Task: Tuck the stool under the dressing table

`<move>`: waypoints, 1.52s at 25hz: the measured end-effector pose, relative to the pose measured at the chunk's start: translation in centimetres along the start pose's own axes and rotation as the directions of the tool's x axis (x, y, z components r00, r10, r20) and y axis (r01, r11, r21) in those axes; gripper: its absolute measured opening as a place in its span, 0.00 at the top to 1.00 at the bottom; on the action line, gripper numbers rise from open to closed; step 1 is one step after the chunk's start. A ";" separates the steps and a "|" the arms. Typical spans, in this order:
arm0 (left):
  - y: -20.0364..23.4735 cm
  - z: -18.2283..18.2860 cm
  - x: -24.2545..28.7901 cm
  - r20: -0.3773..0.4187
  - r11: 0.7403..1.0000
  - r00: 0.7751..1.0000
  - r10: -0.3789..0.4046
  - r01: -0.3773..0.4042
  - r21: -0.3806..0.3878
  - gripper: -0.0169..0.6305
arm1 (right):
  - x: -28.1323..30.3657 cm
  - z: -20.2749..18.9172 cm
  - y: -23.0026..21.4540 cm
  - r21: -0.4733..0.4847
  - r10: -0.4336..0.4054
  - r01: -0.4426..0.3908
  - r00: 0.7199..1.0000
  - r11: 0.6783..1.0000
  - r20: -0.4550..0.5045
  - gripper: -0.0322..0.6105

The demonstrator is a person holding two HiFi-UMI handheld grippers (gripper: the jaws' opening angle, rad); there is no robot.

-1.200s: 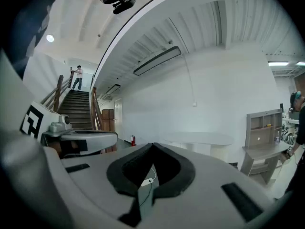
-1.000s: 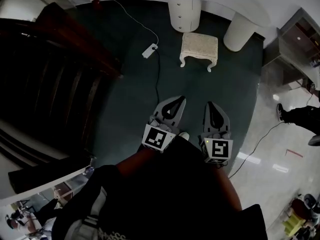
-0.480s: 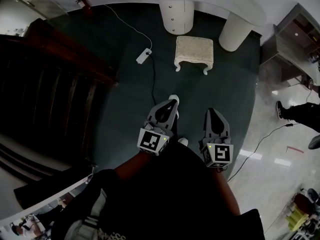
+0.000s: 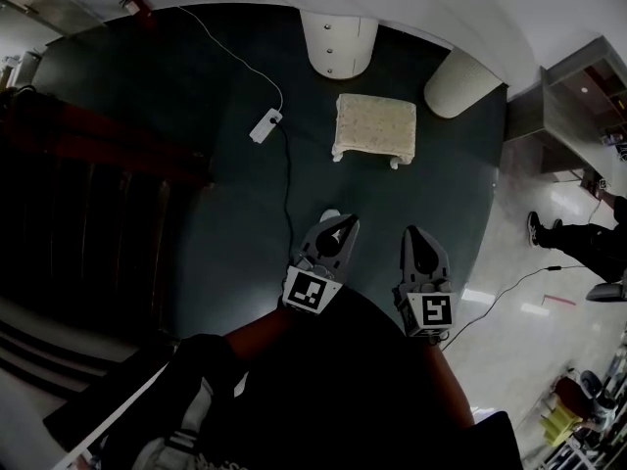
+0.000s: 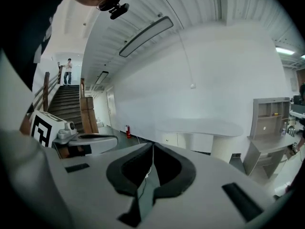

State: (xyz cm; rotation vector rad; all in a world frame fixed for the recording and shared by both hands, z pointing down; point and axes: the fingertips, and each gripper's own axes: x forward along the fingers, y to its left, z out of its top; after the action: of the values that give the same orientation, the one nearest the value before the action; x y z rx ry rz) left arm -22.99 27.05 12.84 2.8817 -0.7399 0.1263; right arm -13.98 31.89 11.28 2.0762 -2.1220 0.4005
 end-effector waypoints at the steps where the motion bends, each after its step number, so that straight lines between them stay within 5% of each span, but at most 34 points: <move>1: 1.6 0.0 0.9 0.001 1.000 1.000 0.005 -0.005 -0.006 0.95 | 1.6 0.2 -0.2 -0.001 0.000 0.000 1.000 1.000 -0.013 0.89; 8: 11.1 -1.0 7.2 -0.076 1.000 0.997 0.015 -0.015 0.002 0.95 | 10.1 0.3 -4.1 0.024 -0.068 0.070 0.995 0.997 -0.074 0.89; 14: 14.4 -3.0 9.8 -0.144 1.000 0.990 0.010 -0.014 -0.027 0.95 | 14.2 -1.1 -7.8 0.021 -0.088 0.092 0.986 0.996 -0.141 0.89; 28: 21.3 -7.1 20.6 -0.266 0.989 0.953 0.147 -0.142 0.039 0.95 | 25.5 -6.8 -19.1 0.028 -0.047 0.052 0.985 0.998 -0.167 0.89; 35: 25.1 -18.1 23.0 -0.385 0.973 0.896 0.223 -0.230 0.026 0.94 | 30.3 -14.7 -24.8 -0.054 -0.089 0.079 0.975 0.995 -0.204 0.89; 38: 26.6 -22.6 24.0 -0.412 0.968 0.880 0.235 -0.250 0.019 0.94 | 32.0 -20.1 -26.8 0.029 -0.113 0.124 0.963 0.992 -0.246 0.89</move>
State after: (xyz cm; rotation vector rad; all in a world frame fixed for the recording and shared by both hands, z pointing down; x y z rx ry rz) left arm -15.84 -3.13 41.62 2.5784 -0.9934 0.7204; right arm 9.95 6.81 41.98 2.0438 -1.8556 0.6552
